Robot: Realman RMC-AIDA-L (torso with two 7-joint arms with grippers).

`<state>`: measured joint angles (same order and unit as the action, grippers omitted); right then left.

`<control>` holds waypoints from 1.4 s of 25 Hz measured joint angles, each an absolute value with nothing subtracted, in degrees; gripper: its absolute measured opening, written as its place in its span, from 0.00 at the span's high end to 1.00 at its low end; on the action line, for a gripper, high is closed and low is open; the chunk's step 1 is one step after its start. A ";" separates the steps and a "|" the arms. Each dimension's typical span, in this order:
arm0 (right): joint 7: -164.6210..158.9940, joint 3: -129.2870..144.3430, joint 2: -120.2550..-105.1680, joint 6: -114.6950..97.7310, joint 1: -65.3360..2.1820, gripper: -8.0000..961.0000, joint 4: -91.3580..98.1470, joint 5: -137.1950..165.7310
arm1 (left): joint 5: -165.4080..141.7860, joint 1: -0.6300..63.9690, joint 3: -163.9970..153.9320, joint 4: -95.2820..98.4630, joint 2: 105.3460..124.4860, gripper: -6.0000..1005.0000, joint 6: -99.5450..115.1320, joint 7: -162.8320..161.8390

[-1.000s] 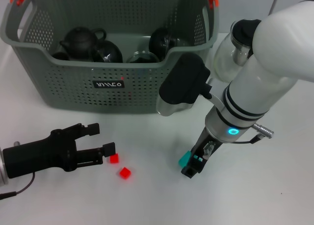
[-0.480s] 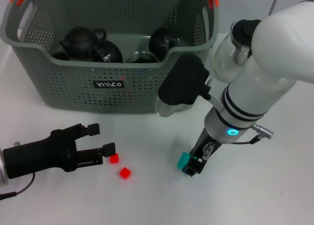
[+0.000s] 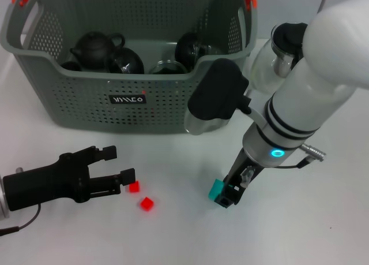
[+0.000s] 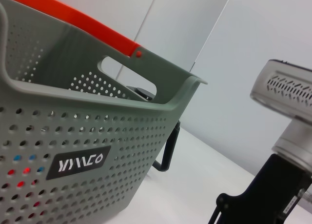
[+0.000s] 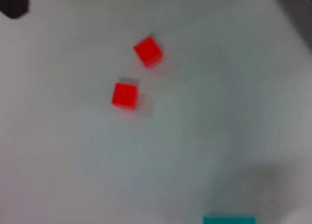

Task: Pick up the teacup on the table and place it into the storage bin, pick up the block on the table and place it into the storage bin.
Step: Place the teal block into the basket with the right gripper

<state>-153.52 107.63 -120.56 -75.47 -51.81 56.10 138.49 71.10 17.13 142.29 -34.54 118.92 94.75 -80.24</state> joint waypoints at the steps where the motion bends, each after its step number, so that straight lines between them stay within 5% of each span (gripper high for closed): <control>1: -153.34 107.01 -120.46 -76.64 -51.58 0.56 57.29 138.60 | 71.10 17.13 142.34 -34.54 118.92 0.07 94.75 -80.24; 14: -146.30 80.46 -120.24 -98.03 -48.54 0.56 85.68 134.95 | 71.12 16.72 142.82 -34.72 118.83 0.07 94.85 -80.16; 20: -145.25 71.93 -120.22 -88.27 -50.82 0.56 87.40 133.46 | 71.16 17.09 142.82 -34.66 118.83 0.07 94.81 -80.15; 25: -144.93 74.12 -120.22 -72.34 -53.01 0.56 79.29 136.47 | 71.15 17.14 142.82 -34.63 118.90 0.07 94.79 -80.15; 35: -144.84 76.15 -120.30 -49.40 -68.85 0.56 41.97 144.94 | 71.11 17.14 142.56 -34.63 119.20 0.07 94.71 -80.15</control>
